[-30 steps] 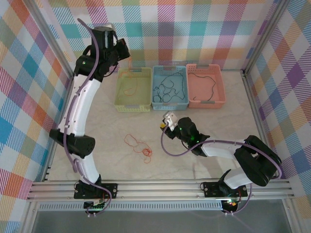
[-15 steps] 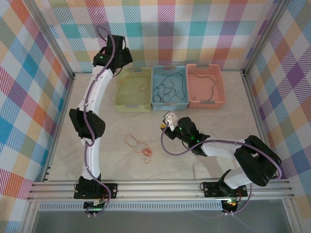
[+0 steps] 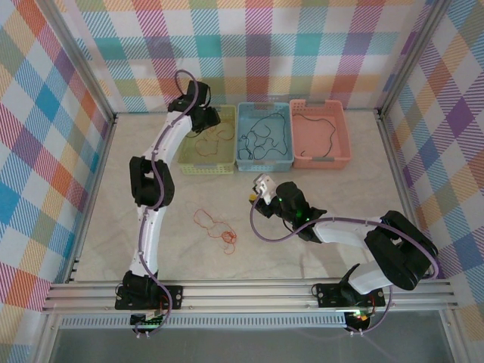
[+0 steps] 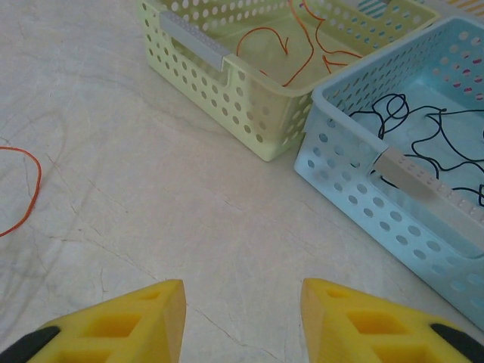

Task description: Untangle the cables

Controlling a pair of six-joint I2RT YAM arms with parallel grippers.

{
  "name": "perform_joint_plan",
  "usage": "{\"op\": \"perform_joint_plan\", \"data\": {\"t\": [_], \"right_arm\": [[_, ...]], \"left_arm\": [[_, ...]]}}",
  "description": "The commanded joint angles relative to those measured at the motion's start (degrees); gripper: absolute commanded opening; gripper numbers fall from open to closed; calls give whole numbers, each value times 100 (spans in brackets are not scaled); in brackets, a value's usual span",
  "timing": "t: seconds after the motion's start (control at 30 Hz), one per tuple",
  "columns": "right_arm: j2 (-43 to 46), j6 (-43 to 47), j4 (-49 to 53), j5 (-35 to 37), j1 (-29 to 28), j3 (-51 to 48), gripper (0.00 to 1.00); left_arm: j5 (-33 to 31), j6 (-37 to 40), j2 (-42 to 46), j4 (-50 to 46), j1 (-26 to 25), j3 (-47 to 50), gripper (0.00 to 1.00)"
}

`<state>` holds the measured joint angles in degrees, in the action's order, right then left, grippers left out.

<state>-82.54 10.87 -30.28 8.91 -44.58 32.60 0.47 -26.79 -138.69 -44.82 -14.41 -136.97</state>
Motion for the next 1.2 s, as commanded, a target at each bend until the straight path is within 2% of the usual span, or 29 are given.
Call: {"op": "perform_joint_plan", "data": {"t": [0.0,0.17,0.23,0.4,0.53,0.63,0.8,0.9,1.17], "right_arm": [[-49,-137,27,-108,19,169,46],[-24,-182,9,-143,19,161,47],[-25,-185,-4,-151,19,163,48],[30,-192,-76,-253,19,120,49],[107,-182,-323,-439,19,-20,50],[90,-208,-271,-498,19,19,51],[89,-268,-277,-679,19,29,51],[82,-267,-262,-842,21,38,51],[-33,-296,-149,-1178,2,160,53]], "left_arm": [[354,-69,764,58,35,330,54],[528,-94,2062,481,26,1647,63],[606,-114,2621,577,20,2215,64],[619,-6,4551,1339,-87,4376,64],[902,-134,5872,1693,-97,5880,65],[1388,-334,6734,2002,-114,6990,67],[1748,-399,7693,2081,-271,8323,67],[1758,-350,8103,2005,-343,8937,67],[1730,-213,8619,1908,-369,9500,66]]}}
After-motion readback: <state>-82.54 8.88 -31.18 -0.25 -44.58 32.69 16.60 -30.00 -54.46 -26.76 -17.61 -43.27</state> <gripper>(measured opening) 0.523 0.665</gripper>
